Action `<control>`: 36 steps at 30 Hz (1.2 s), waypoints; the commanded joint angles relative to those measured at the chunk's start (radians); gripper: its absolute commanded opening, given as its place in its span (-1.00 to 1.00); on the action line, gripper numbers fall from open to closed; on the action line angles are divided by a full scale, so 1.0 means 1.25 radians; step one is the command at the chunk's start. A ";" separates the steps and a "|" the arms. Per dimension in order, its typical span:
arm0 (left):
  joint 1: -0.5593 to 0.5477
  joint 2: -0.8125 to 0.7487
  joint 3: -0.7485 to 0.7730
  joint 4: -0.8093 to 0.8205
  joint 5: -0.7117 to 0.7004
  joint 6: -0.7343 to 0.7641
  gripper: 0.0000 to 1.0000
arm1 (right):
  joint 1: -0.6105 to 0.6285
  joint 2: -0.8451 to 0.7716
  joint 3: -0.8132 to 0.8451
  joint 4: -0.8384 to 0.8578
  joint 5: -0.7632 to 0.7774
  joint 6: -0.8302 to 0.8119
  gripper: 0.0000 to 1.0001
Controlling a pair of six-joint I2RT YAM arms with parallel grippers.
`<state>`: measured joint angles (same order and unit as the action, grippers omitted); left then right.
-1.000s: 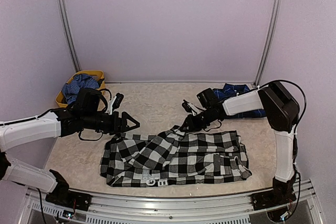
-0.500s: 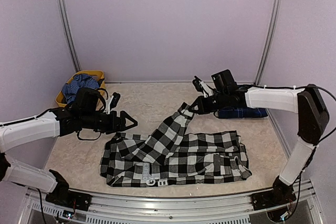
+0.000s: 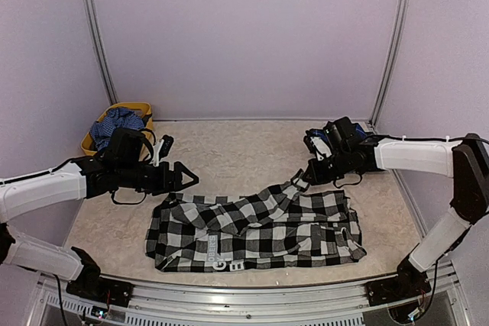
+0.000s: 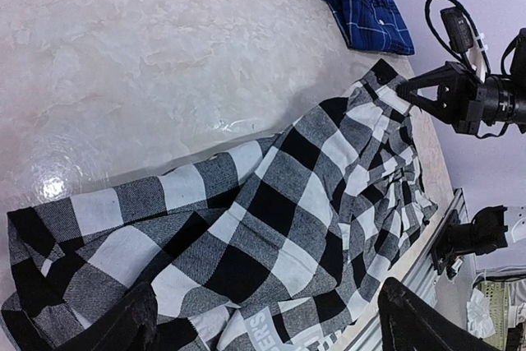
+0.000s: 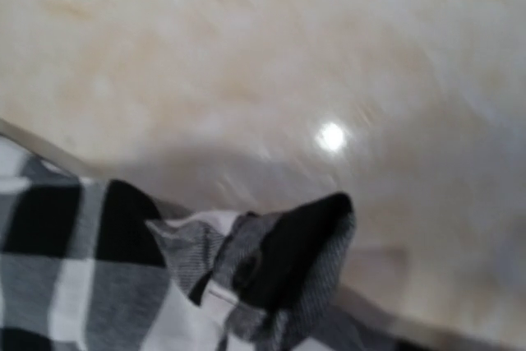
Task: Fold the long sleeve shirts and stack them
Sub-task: Fold the 1/3-folded shirt at the center of the board.
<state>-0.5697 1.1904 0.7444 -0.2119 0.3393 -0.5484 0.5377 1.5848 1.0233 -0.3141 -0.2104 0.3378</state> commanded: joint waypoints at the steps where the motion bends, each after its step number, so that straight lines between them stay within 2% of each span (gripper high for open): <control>1: 0.005 -0.013 0.001 -0.001 -0.017 0.019 0.75 | -0.006 -0.069 -0.038 -0.036 0.058 0.011 -1.00; 9: -0.009 0.017 -0.028 0.059 -0.035 0.017 0.72 | -0.006 -0.185 -0.153 -0.027 0.070 0.085 -1.00; 15: -0.052 0.071 -0.013 0.077 -0.063 0.019 0.72 | -0.001 -0.258 -0.251 0.007 0.077 0.143 -1.00; 23: -0.107 0.137 0.009 0.108 -0.092 0.010 0.73 | 0.011 -0.260 -0.332 0.050 0.073 0.170 -0.95; 27: -0.127 0.157 0.008 0.125 -0.118 0.003 0.73 | 0.017 -0.242 -0.351 0.063 0.078 0.172 -0.81; 32: -0.165 0.195 0.011 0.137 -0.168 -0.001 0.74 | 0.018 -0.216 -0.351 0.042 0.111 0.159 -0.44; 36: -0.200 0.229 0.014 0.128 -0.223 -0.001 0.74 | 0.018 -0.226 -0.339 0.004 0.154 0.150 -0.35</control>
<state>-0.7830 1.4361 0.7330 -0.0673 0.1474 -0.5476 0.5545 1.3098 0.5919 -0.2718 -0.0849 0.5392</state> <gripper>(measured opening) 0.867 0.312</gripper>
